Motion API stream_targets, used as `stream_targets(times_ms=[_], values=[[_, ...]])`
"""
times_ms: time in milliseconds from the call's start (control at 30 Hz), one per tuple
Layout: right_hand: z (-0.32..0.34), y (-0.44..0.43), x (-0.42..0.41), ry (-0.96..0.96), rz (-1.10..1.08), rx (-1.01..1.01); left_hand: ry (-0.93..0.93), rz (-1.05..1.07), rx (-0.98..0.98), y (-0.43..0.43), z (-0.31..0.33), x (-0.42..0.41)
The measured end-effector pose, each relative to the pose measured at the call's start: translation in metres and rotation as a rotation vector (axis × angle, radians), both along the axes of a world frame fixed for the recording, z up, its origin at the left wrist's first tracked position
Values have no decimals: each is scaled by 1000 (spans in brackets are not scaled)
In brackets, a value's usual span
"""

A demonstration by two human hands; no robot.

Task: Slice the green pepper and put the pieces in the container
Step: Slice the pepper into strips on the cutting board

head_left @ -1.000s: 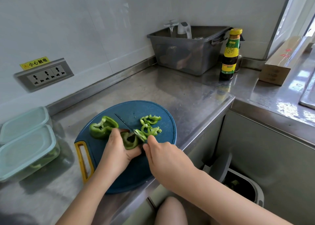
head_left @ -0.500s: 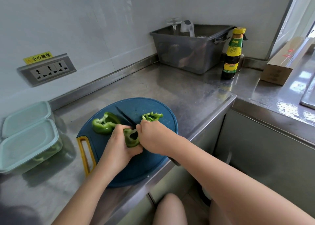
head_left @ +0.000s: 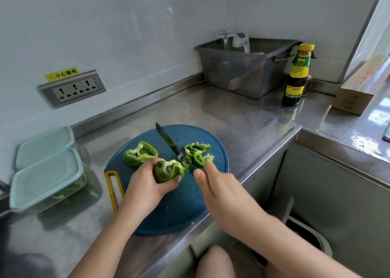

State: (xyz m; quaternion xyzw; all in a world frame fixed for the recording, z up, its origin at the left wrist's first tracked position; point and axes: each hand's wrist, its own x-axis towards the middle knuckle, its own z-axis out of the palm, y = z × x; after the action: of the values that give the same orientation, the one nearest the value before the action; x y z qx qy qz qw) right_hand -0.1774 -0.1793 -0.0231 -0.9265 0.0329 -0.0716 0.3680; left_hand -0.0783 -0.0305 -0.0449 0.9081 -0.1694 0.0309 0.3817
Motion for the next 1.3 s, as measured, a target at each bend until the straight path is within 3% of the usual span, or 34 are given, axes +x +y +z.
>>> stream_targets(times_ms=[667,967,1300], values=[[-26,23,-9,-97,26,-307,-18,-25,-13,-8,6,-8],[-14,17,12,-39,21,-206,-2,1,6,-11,4,-7],[-23,15,-3,34,17,-289,14,16,25,-9,6,-10]])
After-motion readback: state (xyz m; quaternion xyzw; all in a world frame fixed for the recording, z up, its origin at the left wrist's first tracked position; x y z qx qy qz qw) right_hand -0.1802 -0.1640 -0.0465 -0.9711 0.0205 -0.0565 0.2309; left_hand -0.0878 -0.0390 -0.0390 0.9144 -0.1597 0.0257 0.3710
